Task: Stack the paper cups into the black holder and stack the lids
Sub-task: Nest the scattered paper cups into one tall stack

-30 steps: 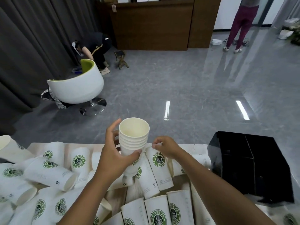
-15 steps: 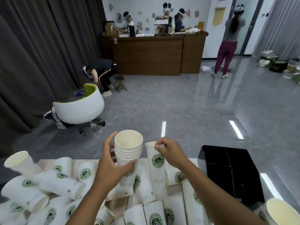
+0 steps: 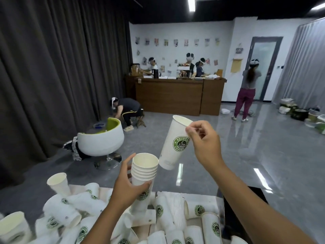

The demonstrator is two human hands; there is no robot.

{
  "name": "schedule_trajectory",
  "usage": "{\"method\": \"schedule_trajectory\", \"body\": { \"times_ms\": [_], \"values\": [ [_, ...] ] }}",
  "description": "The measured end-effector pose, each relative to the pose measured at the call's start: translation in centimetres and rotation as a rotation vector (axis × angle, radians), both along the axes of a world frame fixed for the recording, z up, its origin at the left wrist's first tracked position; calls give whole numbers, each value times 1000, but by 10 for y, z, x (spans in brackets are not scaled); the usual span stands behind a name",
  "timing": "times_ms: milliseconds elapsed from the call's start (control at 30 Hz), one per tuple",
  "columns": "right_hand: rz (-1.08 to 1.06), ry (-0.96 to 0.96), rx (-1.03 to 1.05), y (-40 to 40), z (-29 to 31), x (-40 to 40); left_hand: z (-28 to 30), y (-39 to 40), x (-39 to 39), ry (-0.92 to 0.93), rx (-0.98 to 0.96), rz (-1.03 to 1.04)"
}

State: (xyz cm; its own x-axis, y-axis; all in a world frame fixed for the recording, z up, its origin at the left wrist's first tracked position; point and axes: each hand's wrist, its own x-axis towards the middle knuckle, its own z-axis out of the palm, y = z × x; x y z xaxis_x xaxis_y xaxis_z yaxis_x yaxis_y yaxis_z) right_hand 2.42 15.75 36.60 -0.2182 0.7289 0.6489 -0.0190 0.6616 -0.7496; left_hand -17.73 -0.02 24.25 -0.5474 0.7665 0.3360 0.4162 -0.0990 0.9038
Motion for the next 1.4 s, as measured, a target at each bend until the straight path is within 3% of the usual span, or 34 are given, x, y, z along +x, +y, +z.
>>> {"method": "schedule_trajectory", "body": {
  "times_ms": [167,300,567,667,767,1033,1200,1400],
  "values": [
    [-38,38,171,-48,31,-20,13,-29,-9,-8,23,-1],
    [6,54,172,-76,35,-40,12,-56,-18,-33,22,18],
    [239,-206,165,-137,-9,-84,4,-99,-28,-4,16,1],
    [327,-379,159,-148,-39,-89,-4,-114,-31,2,18,-12],
    [365,-419,123,-156,-78,-86,-14,-126,-33,-5,26,-37],
    [265,-403,-34,-171,-145,-35,-46,-122,-5,6,-85,-159],
    [37,-303,-228,-154,-165,28,-61,-116,10,-50,-72,-143],
    [-93,-409,-409,-112,-213,90,-75,-96,35,-108,-70,-109]
  ]
}}
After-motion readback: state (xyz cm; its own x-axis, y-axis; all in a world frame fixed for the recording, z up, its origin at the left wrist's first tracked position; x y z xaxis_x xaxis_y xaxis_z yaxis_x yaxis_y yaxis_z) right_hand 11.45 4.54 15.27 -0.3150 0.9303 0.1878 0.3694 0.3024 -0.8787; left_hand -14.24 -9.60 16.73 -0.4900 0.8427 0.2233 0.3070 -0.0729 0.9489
